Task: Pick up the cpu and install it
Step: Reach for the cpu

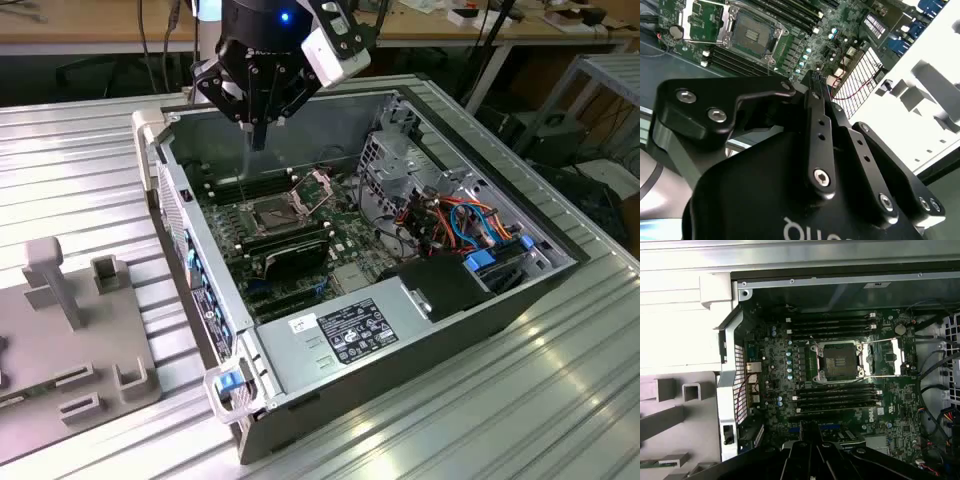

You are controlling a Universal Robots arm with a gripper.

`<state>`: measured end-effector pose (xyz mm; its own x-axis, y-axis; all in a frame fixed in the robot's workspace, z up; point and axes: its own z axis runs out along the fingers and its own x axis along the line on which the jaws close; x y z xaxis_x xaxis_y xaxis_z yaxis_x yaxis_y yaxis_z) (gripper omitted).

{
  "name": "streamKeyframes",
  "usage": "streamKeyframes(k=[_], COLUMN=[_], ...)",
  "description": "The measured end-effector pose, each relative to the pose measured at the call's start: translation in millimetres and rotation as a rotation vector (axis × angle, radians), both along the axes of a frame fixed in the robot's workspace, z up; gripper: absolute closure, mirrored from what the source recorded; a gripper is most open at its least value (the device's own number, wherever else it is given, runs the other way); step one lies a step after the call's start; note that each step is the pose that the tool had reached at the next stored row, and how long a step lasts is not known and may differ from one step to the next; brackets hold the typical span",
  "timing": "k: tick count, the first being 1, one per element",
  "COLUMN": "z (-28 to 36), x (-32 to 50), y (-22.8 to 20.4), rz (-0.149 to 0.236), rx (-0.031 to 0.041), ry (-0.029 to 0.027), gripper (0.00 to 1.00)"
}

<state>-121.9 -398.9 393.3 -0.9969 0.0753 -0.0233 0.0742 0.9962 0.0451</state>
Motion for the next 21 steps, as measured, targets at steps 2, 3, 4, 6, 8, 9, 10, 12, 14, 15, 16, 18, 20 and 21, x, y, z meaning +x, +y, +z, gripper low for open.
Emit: streamKeyframes(k=[2,3,4,6,8,9,10,12,14,15,16,18,20,21], z=[0.0,0.0,0.0,0.0,0.0,0.0,0.0,0.0,0.0,0.0,0.0,0.0,0.0,0.0], x=[0.0,0.0,0.0,-0.5,-0.9,-1.0,-1.1,-1.2,-2.1,-2.5,-2.9,-3.1,-3.2,-3.2], y=[0.0,0.0,0.0,0.0,0.0,0.0,0.0,0.0,0.0,0.0,0.0,0.0,0.0,0.0], rz=[0.000,0.000,0.000,0.000,0.000,0.000,0.000,0.000,0.000,0.000,0.000,0.000,0.000,0.000], rx=[0.0000,0.0000,0.0000,0.0000,0.0000,0.0000,0.0000,0.0000,0.0000,0.0000,0.0000,0.0000,0.0000,0.0000], ry=[0.0000,0.0000,0.0000,-0.0001,0.0000,0.0000,0.0000,0.0000,0.0000,0.0000,0.0000,0.0000,0.0000,0.0000], gripper=[0.89,0.89,0.89,0.89,0.89,0.89,0.89,0.89,0.89,0.89,0.89,0.89,0.89,0.89])
